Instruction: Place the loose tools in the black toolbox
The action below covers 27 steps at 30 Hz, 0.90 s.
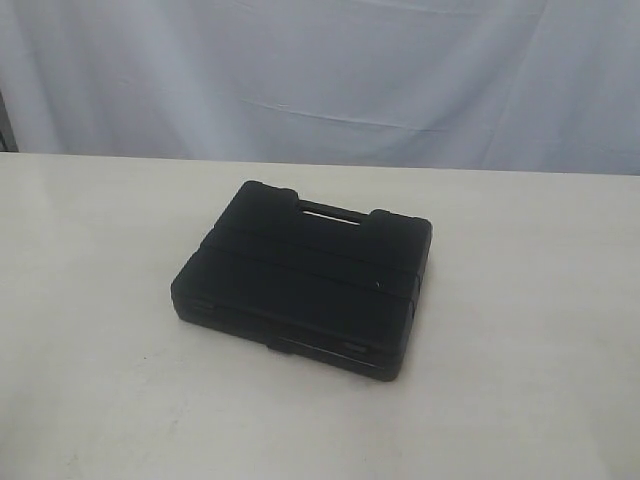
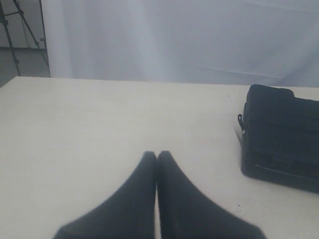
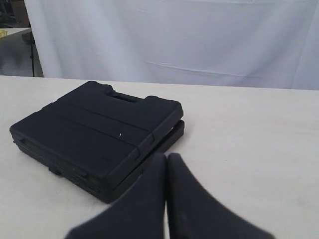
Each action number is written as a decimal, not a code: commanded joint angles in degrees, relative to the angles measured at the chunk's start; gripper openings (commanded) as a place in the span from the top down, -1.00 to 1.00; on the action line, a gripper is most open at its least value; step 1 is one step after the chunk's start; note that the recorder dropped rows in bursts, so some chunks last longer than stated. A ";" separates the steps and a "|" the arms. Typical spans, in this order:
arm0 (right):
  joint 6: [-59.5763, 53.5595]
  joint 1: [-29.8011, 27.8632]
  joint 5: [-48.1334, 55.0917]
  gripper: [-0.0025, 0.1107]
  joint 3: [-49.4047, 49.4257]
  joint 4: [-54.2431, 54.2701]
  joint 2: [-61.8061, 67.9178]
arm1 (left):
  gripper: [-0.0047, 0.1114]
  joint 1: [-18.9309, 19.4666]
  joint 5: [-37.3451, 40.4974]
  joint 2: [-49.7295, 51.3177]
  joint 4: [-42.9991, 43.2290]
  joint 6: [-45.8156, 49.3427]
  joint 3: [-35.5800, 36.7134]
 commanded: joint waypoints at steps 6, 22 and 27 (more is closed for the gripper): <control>0.13 -0.22 3.69 0.96 3.28 -0.68 -5.66 | 0.92 -0.12 -0.03 -0.16 -0.39 -0.01 0.12; 0.13 -0.22 5.67 0.96 3.28 -0.68 -5.66 | 0.92 -0.12 -0.03 -0.16 -0.39 -0.01 0.12; 0.13 -0.22 5.67 0.96 3.28 -0.68 -5.66 | 0.92 -0.12 -0.03 -0.16 -0.39 -0.01 0.12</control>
